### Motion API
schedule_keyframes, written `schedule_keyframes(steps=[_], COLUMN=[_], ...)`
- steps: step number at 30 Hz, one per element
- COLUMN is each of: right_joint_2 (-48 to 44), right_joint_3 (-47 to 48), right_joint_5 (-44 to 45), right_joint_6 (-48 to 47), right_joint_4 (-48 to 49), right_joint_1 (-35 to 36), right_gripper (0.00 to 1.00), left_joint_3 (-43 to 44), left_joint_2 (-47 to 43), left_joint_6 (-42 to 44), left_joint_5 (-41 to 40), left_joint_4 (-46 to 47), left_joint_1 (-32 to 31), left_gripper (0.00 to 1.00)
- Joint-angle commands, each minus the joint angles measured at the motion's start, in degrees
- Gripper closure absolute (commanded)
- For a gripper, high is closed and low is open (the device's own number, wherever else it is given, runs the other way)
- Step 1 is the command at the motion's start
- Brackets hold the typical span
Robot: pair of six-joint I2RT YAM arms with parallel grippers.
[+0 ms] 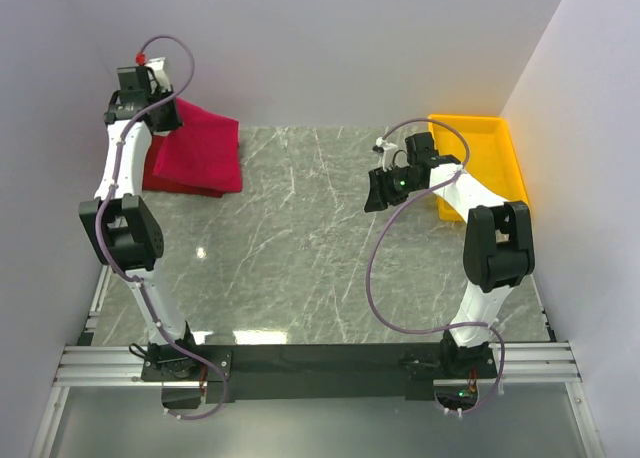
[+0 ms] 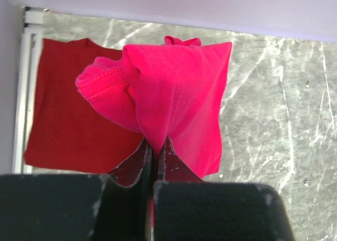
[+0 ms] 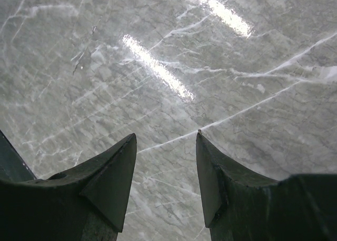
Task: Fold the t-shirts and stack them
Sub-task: Neatly place the folded tshirt to the corner
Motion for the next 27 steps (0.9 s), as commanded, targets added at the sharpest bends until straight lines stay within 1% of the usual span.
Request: schedule_keyframes(steps=[1, 5, 8, 17, 21, 27], right_joint_2=[0.1, 0.5, 0.5, 0.3, 0.5, 0.8], right_joint_3=[1.5, 1.7, 1.7, 1.1, 1.4, 1.1], right_joint_5=[-1.4, -1.4, -1.6, -2.1, -1.9, -1.8], right_joint_6=[0.3, 0.4, 0.5, 0.8, 0.8, 0.9], right_joint_4=[1.9, 2.0, 1.8, 2.2, 2.1, 2.1], right_joint_1=[-0.4, -0.5, -0.5, -0.4, -0.5, -0.5], right_gripper=[0.44, 0.44, 0.44, 0.44, 0.44, 0.44], left_joint_3=[4.1, 4.4, 5.0, 9.1, 10.4, 12.6], left_joint_2=[0.0, -0.2, 0.3, 4.2, 7.6, 11.7], left_joint_6=[-1.2, -3.0, -3.3, -3.2, -4.2, -6.2], left_joint_5=[2.5, 8.8, 9.9, 5.5, 3.8, -4.0], left_joint_4=[0.2, 1.1, 0.9, 0.9, 1.6, 3.6], left_joint_1=[2.0, 3.3, 3.6, 4.0, 4.1, 4.4], left_gripper=[1.00, 0.99, 1.00, 1.00, 1.00, 1.00])
